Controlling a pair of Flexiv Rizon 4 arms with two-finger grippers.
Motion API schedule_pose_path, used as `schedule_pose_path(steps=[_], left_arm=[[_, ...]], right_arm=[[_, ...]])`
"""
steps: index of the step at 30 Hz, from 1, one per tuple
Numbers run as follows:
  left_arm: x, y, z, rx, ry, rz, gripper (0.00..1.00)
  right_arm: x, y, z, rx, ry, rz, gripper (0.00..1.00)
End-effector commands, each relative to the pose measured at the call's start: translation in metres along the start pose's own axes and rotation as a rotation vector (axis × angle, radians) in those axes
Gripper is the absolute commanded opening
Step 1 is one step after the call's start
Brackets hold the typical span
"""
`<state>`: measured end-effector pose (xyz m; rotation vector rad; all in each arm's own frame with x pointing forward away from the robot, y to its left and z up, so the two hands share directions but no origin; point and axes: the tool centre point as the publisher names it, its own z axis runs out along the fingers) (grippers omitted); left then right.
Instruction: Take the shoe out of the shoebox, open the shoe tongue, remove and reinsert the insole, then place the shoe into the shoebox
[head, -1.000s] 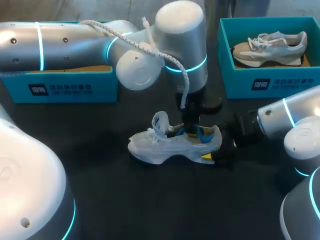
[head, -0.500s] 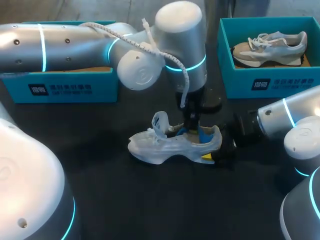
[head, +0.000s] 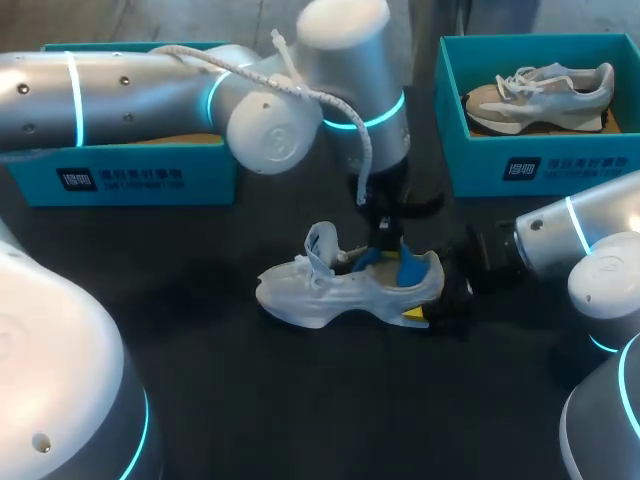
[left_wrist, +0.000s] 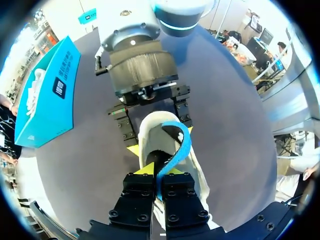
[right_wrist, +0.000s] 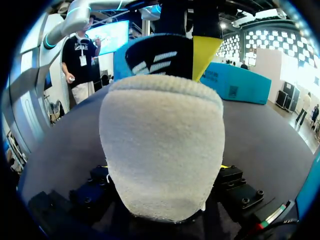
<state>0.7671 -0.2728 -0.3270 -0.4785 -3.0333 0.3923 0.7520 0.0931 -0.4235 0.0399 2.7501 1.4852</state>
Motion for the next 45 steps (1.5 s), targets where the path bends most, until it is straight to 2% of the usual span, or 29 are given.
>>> schedule_pose_path(steps=[1,7,16,27,45], left_arm=[[0.007,0.011,-0.020,0.039,-0.008,0.006,0.00],[0.009,0.010,-0.030,0.068,-0.023,0.003,0.00],[0.012,0.006,-0.051,0.183,-0.054,-0.052,0.00],[0.005,-0.017,-0.086,0.368,-0.102,-0.120,0.00],[0.009,-0.048,-0.132,0.559,-0.193,-0.106,0.00]], right_arm=[[0.000,-0.001,0.005,0.004,-0.001,0.001,0.00],[0.000,-0.001,0.005,0.004,-0.001,0.001,0.00],[0.000,-0.001,0.005,0.004,-0.001,0.001,0.00],[0.000,-0.001,0.005,0.004,-0.001,0.001,0.00],[0.000,-0.001,0.005,0.004,-0.001,0.001,0.00]])
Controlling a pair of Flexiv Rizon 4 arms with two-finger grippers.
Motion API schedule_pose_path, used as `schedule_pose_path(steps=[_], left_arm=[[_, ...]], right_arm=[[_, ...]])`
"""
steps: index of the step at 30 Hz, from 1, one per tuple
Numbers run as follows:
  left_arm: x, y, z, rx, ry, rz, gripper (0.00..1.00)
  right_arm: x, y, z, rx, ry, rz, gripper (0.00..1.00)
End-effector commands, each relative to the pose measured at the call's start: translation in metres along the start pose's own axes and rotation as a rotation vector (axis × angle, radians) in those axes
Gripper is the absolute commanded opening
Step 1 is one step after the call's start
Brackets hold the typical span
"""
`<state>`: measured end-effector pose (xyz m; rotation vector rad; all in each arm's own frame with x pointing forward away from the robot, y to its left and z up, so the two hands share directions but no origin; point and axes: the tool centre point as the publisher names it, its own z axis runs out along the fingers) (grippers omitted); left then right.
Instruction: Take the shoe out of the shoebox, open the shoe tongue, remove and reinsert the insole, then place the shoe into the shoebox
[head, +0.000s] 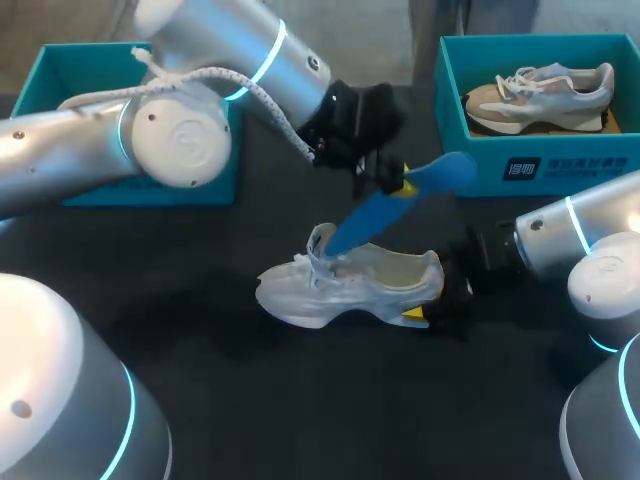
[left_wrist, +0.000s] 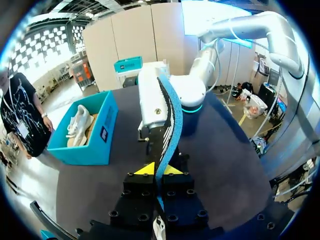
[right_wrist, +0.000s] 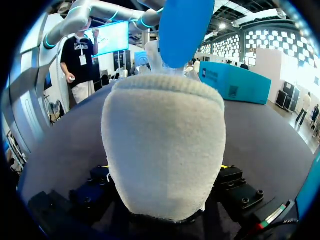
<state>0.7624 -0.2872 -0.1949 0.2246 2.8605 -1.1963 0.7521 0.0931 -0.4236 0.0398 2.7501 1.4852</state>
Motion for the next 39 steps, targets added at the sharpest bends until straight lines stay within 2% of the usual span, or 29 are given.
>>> schedule_pose_path(steps=[1,32,39], left_arm=[[0.007,-0.008,-0.010,0.045,-0.014,0.024,0.00],[0.007,-0.008,-0.010,0.045,-0.014,0.024,0.00],[0.007,-0.027,-0.010,0.113,0.032,-0.057,0.00]], right_arm=[[0.000,-0.001,0.005,0.004,-0.001,0.001,0.00],[0.000,-0.001,0.005,0.004,-0.001,0.001,0.00],[0.000,-0.001,0.005,0.004,-0.001,0.001,0.00]])
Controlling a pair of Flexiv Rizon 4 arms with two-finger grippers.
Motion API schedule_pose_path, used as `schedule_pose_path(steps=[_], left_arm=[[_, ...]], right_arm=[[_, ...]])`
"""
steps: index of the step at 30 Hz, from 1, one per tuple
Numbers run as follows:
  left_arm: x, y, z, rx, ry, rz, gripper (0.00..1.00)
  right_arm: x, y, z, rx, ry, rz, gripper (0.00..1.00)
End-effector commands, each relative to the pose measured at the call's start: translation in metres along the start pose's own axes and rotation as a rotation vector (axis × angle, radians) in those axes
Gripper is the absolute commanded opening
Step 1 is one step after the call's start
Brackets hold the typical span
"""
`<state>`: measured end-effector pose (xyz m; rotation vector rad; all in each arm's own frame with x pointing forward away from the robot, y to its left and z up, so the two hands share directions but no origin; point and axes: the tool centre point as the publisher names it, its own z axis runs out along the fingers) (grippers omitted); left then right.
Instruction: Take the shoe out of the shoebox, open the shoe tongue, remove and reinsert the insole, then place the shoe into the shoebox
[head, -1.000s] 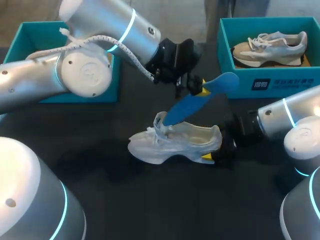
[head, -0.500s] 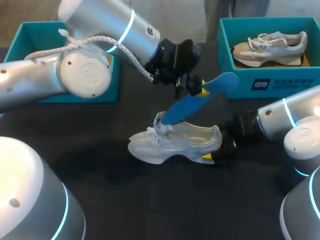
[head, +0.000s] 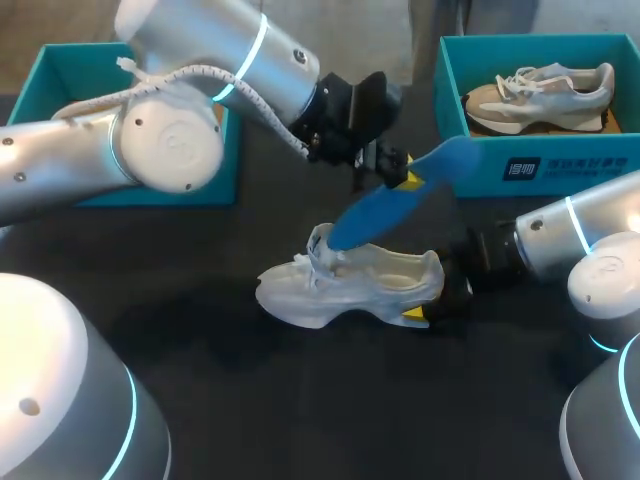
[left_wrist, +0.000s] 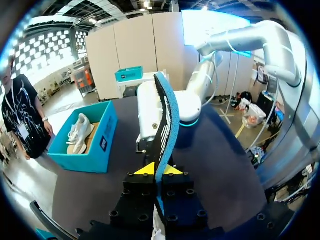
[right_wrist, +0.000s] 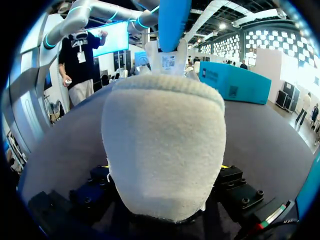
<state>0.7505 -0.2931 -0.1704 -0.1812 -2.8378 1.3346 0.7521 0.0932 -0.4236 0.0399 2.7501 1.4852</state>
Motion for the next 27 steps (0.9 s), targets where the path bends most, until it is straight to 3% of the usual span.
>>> schedule_pose_path(steps=[1,10,27], left_arm=[[-0.002,-0.006,0.001,0.035,0.028,-0.042,0.00],[0.007,-0.037,-0.025,0.220,0.136,-0.196,0.00],[0.037,-0.084,-0.072,0.529,0.158,-0.405,0.00]], right_arm=[[0.000,-0.001,0.005,0.004,-0.001,0.001,0.00],[0.000,-0.001,0.005,0.004,-0.001,0.001,0.00],[0.000,-0.001,0.005,0.004,-0.001,0.001,0.00]])
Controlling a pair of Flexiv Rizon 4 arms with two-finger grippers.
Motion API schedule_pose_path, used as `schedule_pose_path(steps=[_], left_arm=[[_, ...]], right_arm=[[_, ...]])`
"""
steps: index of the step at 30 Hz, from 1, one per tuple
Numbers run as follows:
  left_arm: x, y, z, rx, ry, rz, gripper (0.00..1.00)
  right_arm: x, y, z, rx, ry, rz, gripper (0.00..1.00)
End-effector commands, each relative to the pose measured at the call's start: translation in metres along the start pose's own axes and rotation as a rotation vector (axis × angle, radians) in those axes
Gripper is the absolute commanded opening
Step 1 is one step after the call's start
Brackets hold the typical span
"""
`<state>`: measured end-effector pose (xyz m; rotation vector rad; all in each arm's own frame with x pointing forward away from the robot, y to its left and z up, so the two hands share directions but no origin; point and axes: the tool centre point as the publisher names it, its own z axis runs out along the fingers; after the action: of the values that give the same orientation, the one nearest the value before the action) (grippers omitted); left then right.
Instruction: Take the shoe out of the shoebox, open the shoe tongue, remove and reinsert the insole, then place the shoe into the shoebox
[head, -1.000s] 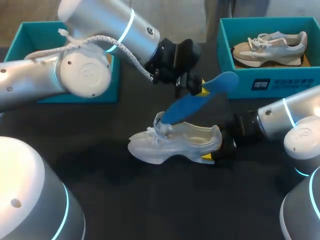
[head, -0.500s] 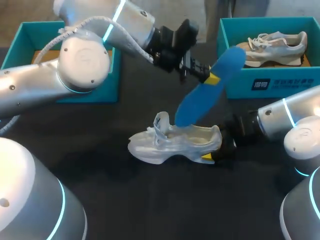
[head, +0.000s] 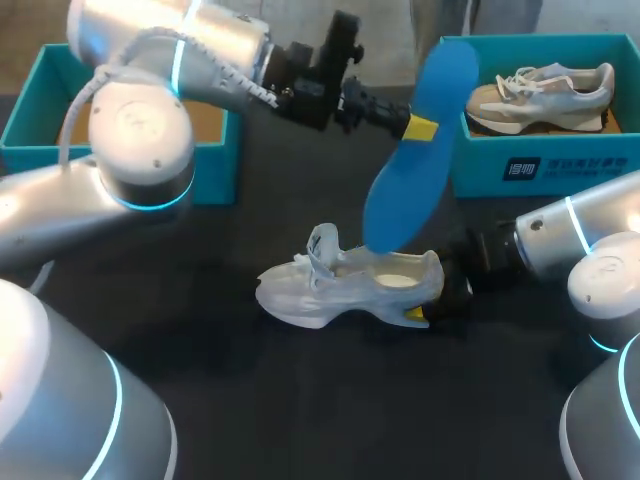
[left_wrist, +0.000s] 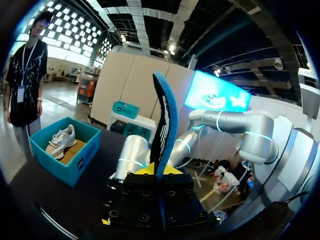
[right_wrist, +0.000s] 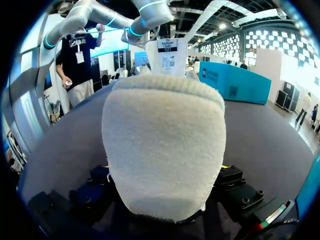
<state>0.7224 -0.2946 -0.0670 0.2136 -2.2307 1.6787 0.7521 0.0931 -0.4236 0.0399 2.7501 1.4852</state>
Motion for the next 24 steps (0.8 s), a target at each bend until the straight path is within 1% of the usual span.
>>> schedule_pose_path(steps=[1,5,14,18,24], left_arm=[[0.019,0.000,-0.007,0.121,-0.002,-0.028,0.00],[0.035,-0.008,-0.011,0.182,0.027,-0.091,0.00],[0.059,-0.024,-0.019,0.289,0.060,-0.234,0.00],[0.069,-0.028,-0.023,0.334,0.069,-0.290,0.00],[0.083,-0.032,-0.022,0.357,0.095,-0.332,0.00]], right_arm=[[0.000,-0.001,0.005,0.004,-0.001,0.001,0.00],[0.000,-0.001,0.005,0.004,-0.001,0.001,0.00],[0.000,-0.001,0.005,0.004,-0.001,0.001,0.00],[0.000,-0.001,0.005,0.004,-0.001,0.001,0.00],[0.000,-0.001,0.005,0.004,-0.001,0.001,0.00]])
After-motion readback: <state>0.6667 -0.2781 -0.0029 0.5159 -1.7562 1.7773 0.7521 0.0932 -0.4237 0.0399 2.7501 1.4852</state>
